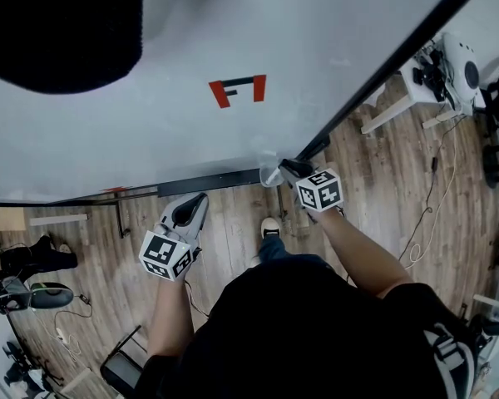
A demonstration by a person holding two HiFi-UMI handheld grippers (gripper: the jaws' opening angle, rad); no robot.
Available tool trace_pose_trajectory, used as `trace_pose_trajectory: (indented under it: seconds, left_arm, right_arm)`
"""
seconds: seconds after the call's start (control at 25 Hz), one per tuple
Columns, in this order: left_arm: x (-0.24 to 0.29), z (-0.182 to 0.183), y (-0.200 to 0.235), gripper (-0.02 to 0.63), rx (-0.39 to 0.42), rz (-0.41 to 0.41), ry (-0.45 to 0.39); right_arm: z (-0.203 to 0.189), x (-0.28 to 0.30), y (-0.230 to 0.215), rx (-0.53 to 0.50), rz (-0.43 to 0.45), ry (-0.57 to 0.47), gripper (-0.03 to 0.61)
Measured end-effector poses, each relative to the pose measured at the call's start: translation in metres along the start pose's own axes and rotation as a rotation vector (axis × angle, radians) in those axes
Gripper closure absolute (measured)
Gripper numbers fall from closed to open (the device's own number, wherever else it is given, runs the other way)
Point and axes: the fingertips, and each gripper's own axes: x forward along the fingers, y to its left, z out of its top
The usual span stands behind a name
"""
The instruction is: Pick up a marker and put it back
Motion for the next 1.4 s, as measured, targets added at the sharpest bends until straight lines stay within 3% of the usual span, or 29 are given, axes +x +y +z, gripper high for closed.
trace_pose_trajectory:
  seconds: [0.68,1.4]
  left_arm:
    - [0.000,-0.010,-0.001,0.597,-0.029,-0.006,0.007]
    - [-0.015,0.004,-0.011,0.597,0.000,0.001,-0.019]
  right_arm:
    - [-0.001,0.008,0.000,0.011,0.006,-0.002,0.502]
    - [0.022,-0.015,0.019,-0.059,0.005,-0.076,0.515]
